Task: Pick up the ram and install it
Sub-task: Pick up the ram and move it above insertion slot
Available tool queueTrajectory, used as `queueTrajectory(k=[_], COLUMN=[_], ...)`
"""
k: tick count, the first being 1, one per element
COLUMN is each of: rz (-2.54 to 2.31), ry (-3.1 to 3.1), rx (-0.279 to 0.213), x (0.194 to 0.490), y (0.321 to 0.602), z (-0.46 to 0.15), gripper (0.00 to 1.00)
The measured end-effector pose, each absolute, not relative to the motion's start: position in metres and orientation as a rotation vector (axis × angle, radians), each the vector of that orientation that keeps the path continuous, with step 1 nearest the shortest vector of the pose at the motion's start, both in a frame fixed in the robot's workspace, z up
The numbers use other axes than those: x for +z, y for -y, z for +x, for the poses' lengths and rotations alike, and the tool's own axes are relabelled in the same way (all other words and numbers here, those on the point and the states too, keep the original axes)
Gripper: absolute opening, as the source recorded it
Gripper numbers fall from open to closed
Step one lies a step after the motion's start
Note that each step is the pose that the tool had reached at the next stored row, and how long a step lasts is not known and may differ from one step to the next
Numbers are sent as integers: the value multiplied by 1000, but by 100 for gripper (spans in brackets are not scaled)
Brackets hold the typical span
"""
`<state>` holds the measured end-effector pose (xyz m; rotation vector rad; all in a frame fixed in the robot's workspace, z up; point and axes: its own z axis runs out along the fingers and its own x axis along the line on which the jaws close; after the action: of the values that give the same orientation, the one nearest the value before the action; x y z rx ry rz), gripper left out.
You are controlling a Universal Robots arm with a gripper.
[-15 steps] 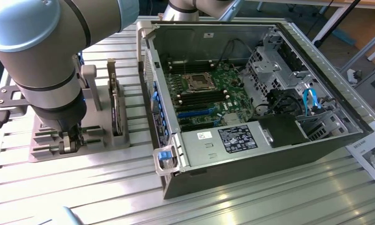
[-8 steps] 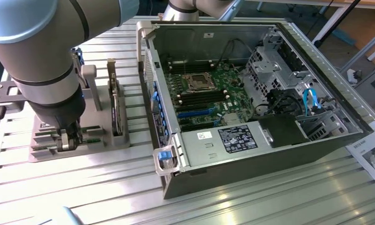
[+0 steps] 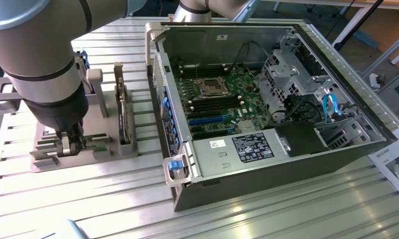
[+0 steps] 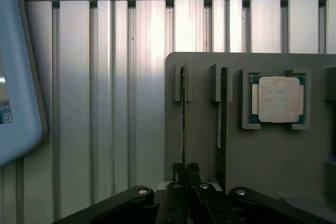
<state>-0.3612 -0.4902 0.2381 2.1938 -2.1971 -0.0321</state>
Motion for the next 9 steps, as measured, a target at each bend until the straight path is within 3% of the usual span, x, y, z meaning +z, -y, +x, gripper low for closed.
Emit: queueTrajectory(k=[9], rz=[2194], ry=[2197], rx=[-32], x=[268], y=[490], z=[-361], gripper=[12])
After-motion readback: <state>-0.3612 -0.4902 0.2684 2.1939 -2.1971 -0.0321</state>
